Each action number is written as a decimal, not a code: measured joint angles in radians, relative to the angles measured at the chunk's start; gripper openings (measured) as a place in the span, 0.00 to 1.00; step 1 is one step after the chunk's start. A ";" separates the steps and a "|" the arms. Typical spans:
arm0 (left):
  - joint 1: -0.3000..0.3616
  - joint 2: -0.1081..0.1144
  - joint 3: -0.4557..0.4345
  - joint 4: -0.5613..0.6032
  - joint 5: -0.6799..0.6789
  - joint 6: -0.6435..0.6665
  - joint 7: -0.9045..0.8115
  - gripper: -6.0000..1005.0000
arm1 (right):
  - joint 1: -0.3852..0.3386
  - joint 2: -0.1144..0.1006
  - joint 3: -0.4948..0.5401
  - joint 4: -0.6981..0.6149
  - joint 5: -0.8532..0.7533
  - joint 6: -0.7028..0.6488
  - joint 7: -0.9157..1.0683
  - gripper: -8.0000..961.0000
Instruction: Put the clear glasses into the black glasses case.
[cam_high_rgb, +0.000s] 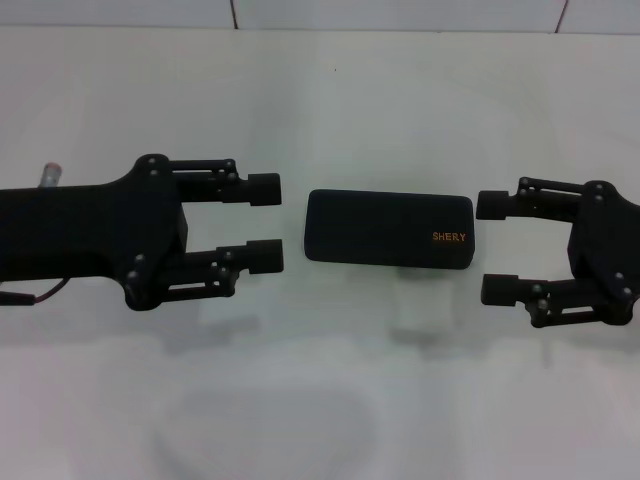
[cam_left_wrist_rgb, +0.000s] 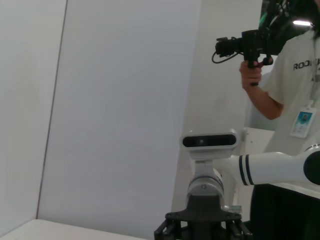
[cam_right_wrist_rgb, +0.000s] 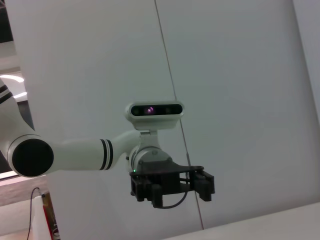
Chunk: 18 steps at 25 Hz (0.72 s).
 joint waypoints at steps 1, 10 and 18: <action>0.002 -0.001 -0.005 0.000 0.000 0.000 0.004 0.57 | 0.002 0.001 -0.001 0.000 0.000 0.000 0.000 0.85; 0.000 0.002 -0.013 -0.003 0.004 0.003 0.004 0.57 | 0.016 0.007 -0.040 0.012 0.035 0.000 -0.002 0.86; 0.002 -0.010 -0.004 0.005 0.027 0.003 0.057 0.57 | 0.013 0.007 -0.086 0.016 0.055 0.005 -0.009 0.86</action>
